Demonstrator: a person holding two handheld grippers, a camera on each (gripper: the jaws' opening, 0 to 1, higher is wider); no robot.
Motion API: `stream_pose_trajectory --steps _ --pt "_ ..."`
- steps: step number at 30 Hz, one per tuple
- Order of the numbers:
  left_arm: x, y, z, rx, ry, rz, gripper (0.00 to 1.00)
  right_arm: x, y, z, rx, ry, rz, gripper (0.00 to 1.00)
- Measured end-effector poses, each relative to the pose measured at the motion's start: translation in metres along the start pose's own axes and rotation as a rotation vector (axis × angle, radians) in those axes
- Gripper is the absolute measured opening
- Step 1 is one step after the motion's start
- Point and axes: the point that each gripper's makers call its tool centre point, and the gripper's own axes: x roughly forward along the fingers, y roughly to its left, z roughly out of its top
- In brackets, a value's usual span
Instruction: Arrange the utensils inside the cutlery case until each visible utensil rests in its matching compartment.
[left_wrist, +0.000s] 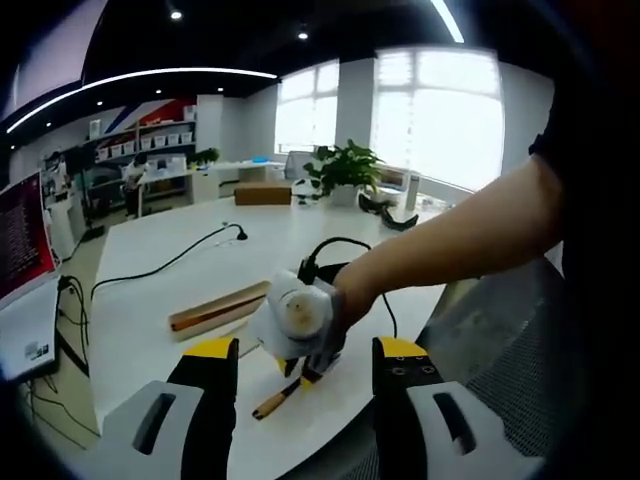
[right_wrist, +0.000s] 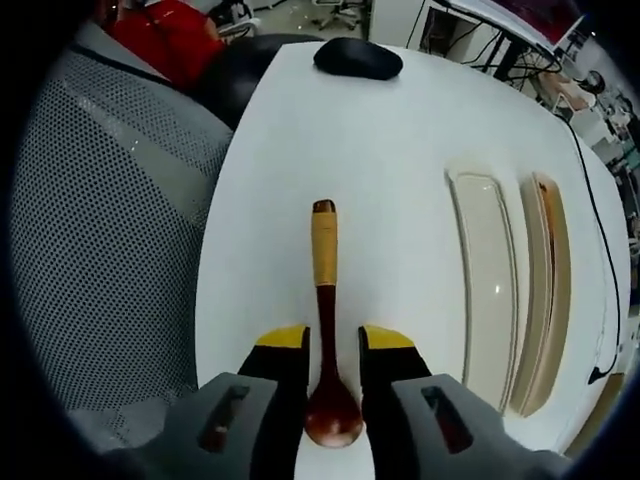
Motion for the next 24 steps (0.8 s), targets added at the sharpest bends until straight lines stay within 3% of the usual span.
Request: stream_pose_trajectory --steps 12,17,24 --pt "0.0012 -0.0026 -0.0005 -0.003 0.009 -0.013 0.55 0.0002 -0.0009 -0.0015 -0.002 0.022 0.002 0.17" --pt "0.0017 -0.0043 -0.0006 0.01 0.014 -0.015 0.55 0.0013 0.0055 0.0005 -0.009 0.004 0.029 0.04" --pt "0.0012 -0.004 -0.0009 0.009 0.016 -0.01 0.55 0.0014 0.006 0.0011 -0.004 0.021 0.032 0.03"
